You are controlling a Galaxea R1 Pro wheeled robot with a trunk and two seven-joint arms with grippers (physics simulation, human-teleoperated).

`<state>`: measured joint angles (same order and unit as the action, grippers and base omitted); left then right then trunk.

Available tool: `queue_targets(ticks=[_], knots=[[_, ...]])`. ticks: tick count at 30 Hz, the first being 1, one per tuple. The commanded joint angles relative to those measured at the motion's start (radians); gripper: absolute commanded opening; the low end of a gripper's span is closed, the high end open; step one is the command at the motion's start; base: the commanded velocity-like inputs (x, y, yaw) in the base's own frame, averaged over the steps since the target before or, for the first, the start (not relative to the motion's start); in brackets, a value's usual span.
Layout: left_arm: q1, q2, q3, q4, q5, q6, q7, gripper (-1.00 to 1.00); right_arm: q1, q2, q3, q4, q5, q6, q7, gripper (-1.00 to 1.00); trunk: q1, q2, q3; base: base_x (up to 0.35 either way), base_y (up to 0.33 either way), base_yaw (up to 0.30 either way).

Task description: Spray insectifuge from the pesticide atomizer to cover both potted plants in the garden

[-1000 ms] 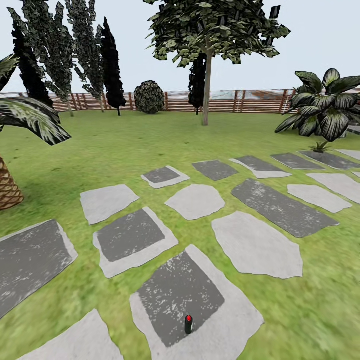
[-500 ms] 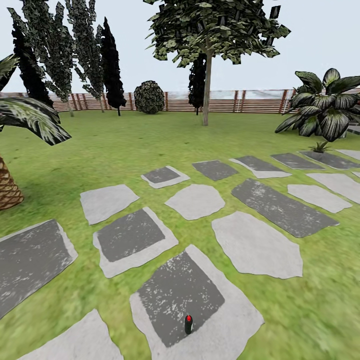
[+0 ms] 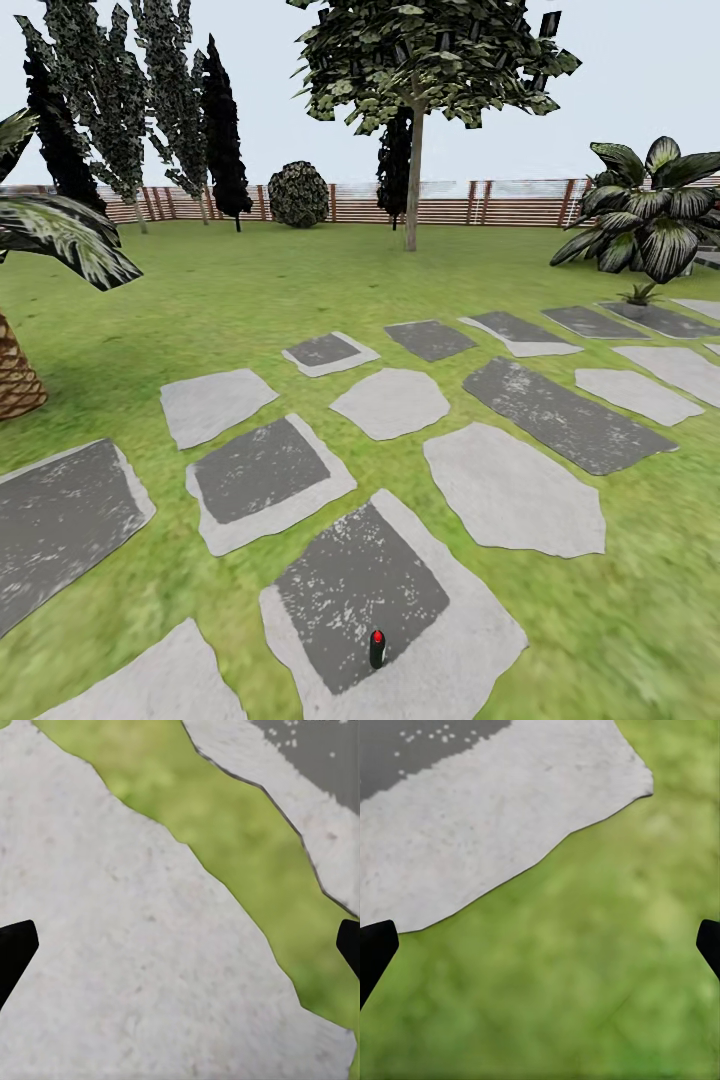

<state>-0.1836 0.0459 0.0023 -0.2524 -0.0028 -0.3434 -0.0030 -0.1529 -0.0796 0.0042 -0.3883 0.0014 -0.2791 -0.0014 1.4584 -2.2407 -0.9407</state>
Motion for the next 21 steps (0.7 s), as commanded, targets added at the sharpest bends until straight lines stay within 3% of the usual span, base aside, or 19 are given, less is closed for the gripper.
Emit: queue_targets(ticks=[1,9,15,16,21], knots=[[-0.001,0.0,0.0,0.0,0.0,-0.003,-0.001,1.0,0.0,0.0,0.0,0.001,0.0,-0.003,0.0,1.0,0.0,0.0,-0.001,0.0,0.0,0.0],[-0.027,-0.003,0.001,-0.017,0.007,0.008,-0.002,1.0,-0.005,-0.002,-0.003,-0.02,-0.001,-0.005,-0.004,1.0,0.0,0.0,-0.001,0.0,-0.015,0.0],[-0.188,-0.006,-0.004,-0.024,-0.001,0.019,-0.009,1.0,-0.069,-0.004,-0.004,-0.117,0.0,-0.003,-0.005,1.0,0.0,0.0,-0.001,0.0,-0.005,0.0],[-0.244,-0.006,-0.005,-0.025,-0.001,0.029,-0.01,1.0,-0.104,-0.005,-0.004,-0.145,0.0,-0.002,-0.005,1.0,0.0,0.0,-0.001,0.0,0.0,0.0],[-0.354,-0.016,-0.005,-0.027,0.002,0.104,-0.013,1.0,-0.212,-0.009,-0.007,-0.175,0.0,-0.002,-0.005,1.0,0.0,0.0,-0.001,0.0,0.0,0.0]])
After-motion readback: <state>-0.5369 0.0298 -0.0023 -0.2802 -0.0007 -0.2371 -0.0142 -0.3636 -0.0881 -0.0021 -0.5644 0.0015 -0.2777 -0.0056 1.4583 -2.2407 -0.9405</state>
